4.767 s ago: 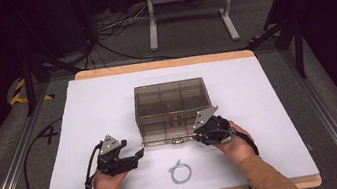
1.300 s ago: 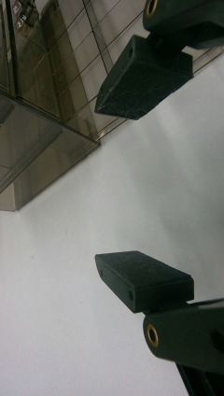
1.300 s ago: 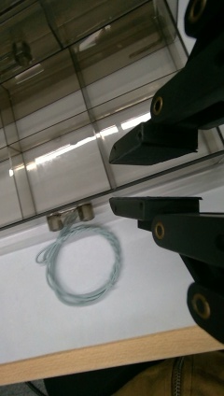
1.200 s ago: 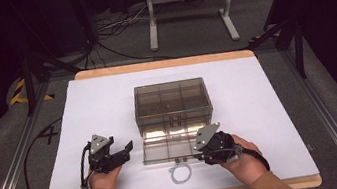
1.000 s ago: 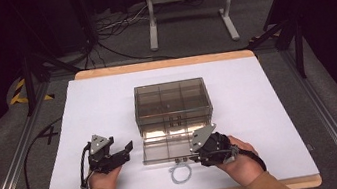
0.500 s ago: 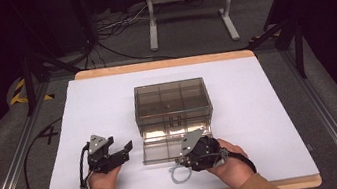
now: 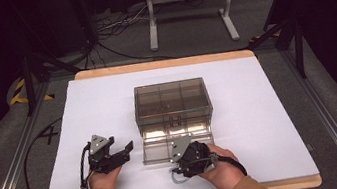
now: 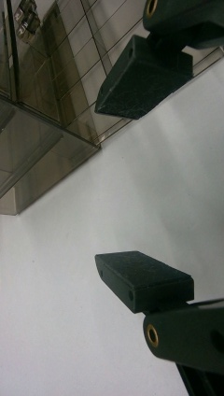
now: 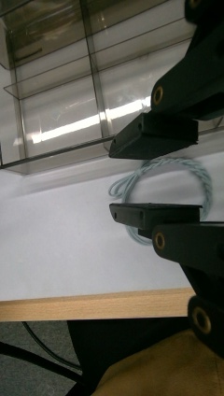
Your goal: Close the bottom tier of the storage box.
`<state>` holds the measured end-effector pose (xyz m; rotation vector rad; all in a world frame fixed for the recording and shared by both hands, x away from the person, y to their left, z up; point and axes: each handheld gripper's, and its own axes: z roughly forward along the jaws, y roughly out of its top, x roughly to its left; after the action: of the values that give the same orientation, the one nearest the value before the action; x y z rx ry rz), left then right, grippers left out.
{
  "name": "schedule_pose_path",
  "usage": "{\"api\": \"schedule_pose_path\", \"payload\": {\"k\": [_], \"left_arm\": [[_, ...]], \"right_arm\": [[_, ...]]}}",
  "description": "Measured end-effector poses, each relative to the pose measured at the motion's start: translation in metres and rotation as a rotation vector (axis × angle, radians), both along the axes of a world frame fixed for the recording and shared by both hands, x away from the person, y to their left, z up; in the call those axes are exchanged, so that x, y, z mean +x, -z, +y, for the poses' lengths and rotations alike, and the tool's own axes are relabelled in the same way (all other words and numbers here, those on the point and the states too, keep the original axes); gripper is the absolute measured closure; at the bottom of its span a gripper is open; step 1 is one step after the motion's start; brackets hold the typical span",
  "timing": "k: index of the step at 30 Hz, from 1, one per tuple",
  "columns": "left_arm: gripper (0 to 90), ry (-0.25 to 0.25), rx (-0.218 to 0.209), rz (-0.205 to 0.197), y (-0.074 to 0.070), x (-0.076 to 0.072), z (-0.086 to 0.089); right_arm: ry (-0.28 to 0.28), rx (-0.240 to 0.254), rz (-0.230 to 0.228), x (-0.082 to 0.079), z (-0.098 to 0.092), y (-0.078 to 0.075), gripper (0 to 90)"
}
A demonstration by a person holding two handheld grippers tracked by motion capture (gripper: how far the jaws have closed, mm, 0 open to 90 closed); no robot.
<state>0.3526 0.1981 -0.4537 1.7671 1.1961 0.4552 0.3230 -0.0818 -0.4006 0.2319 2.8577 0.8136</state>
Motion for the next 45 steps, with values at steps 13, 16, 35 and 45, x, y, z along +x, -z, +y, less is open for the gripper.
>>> {"api": "schedule_pose_path", "payload": {"k": [13,16,35,45], "left_arm": [[24.5,0.000,0.001,0.000,0.000,0.000,0.000],[24.5,0.000,0.000,0.000,0.000,0.000,-0.001],[24.4,0.003,0.004,0.001,0.000,0.000,-0.001],[24.4,0.005,0.003,0.001,0.000,0.000,-0.001]], "right_arm": [[-0.026,-0.028,0.019,0.001,0.013,0.015,66.1],[-0.027,-0.031,0.024,0.002,0.013,0.017,66.1],[-0.029,-0.024,0.096,0.004,0.016,0.026,82.1],[-0.023,-0.034,0.094,0.002,0.018,0.026,89.4]]}}
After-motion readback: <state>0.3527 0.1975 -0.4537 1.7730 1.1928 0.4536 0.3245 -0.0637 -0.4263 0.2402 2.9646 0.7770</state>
